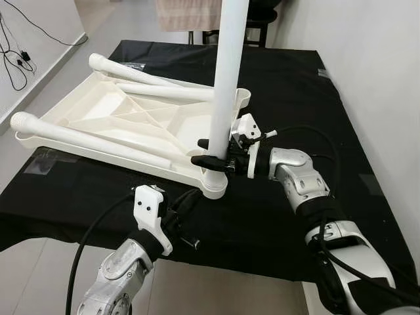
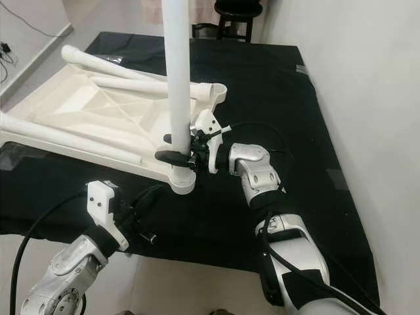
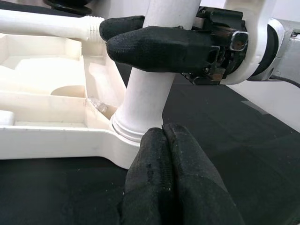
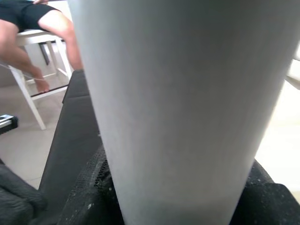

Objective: Building children table

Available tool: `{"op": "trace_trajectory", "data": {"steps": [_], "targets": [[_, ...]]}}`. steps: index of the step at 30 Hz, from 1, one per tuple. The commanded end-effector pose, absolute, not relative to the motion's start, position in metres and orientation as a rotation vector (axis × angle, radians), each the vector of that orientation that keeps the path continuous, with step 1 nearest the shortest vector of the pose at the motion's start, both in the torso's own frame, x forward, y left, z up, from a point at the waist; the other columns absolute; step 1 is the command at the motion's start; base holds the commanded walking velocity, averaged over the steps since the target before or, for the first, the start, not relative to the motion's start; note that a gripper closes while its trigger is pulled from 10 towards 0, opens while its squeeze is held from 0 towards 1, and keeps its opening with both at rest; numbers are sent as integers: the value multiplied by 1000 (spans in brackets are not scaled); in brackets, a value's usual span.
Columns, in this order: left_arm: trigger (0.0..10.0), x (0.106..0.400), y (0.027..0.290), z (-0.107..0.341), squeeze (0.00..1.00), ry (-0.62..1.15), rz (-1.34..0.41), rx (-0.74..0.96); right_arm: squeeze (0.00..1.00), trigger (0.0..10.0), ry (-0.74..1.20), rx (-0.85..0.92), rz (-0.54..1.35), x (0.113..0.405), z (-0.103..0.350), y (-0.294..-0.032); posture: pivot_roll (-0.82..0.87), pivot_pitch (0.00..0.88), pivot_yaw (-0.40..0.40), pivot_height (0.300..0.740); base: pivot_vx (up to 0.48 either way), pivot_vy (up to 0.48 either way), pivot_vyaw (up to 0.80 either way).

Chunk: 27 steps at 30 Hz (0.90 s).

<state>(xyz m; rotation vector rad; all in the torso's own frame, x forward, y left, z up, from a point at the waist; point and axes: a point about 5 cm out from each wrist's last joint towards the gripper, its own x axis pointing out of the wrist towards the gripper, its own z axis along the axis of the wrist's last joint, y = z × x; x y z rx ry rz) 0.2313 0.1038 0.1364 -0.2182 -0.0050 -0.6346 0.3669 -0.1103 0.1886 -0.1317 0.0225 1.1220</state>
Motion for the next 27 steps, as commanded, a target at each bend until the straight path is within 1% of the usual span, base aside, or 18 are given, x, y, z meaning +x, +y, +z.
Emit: {"op": "trace_trajectory", "data": {"steps": [1, 2, 3, 4, 5, 6, 7, 8, 9, 10, 11, 15, 16, 18, 19, 24, 25, 27], "targets": [[10000, 229, 106, 133, 0, 8, -622, -223, 0, 0, 86, -100, 897, 365, 165, -137, 37, 130, -44, 740, 0, 0, 0], [10000, 229, 107, 133, 0, 7, -622, -224, 0, 0, 106, -103, 817, 361, 157, -141, 37, 131, -45, 740, 0, 0, 0], [10000, 229, 107, 133, 0, 7, -622, -224, 0, 0, 106, -103, 817, 361, 157, -141, 37, 131, -45, 740, 0, 0, 0], [10000, 229, 107, 133, 0, 7, -622, -224, 0, 0, 136, -119, 703, 357, 147, -144, 38, 131, -45, 740, 0, 0, 0], [10000, 229, 108, 133, 0, 8, -622, -222, 0, 0, 181, -90, 364, 353, 137, -153, 35, 134, -43, 740, 0, 0, 0], [10000, 229, 108, 133, 0, 8, -622, -222, 0, 0, 181, -90, 364, 353, 137, -153, 35, 134, -43, 740, 0, 0, 0], [10000, 229, 108, 134, 0, 8, -623, -221, 0, 0, 219, -13, 276, 335, 127, -144, 43, 136, -48, 740, 0, 0, 0], [10000, 229, 108, 134, 0, 7, -623, -220, 0, 0, 244, 46, 231, 322, 123, -138, 46, 137, -48, 740, 0, 0, 0], [10000, 229, 108, 134, 0, 7, -623, -220, 0, 0, 244, 46, 231, 322, 123, -138, 46, 137, -48, 740, 0, 0, 0], [10000, 230, 109, 133, 0, 8, -622, -216, 0, 0, 206, 6, 287, 308, 127, -121, 30, 133, -38, 740, 0, 0, 0], [10000, 230, 109, 133, 0, 8, -622, -216, 0, 0, 206, 6, 287, 308, 127, -121, 30, 133, -38, 740, 0, 0, 0], [10000, 231, 109, 133, 0, 8, -622, -214, 0, 0, 200, -14, 279, 314, 128, -120, 34, 128, -40, 740, 0, 0, 0], [10000, 231, 108, 133, 0, 6, -621, -210, 0, 0, 173, -47, 292, 329, 137, -118, 47, 128, -54, 740, 0, 0, 0], [10000, 231, 108, 133, 0, 4, -616, -207, 0, 0, 160, -61, 300, 333, 141, -116, 47, 128, -54, 740, 0, 0, 0], [10000, 231, 109, 134, 0, 1, -607, -203, 0, 10000, 160, -77, 310, 334, 146, -111, 48, 128, -54, 740, 0, 0, 0], [10000, 231, 109, 134, 0, 0, -606, -203, 0, 10000, 168, -81, 350, 332, 149, -104, 51, 131, -54, 740, 0, 0, 0], [10000, 231, 109, 134, 0, 1, -607, -204, 1000, 10000, 163, -69, 363, 331, 152, -103, 53, 131, -50, 740, 0, 0, 0], [10000, 231, 109, 134, 0, 2, -609, -205, 1000, 10000, 160, -61, 370, 330, 154, -101, 53, 131, -50, 740, 0, 0, 0]]}}
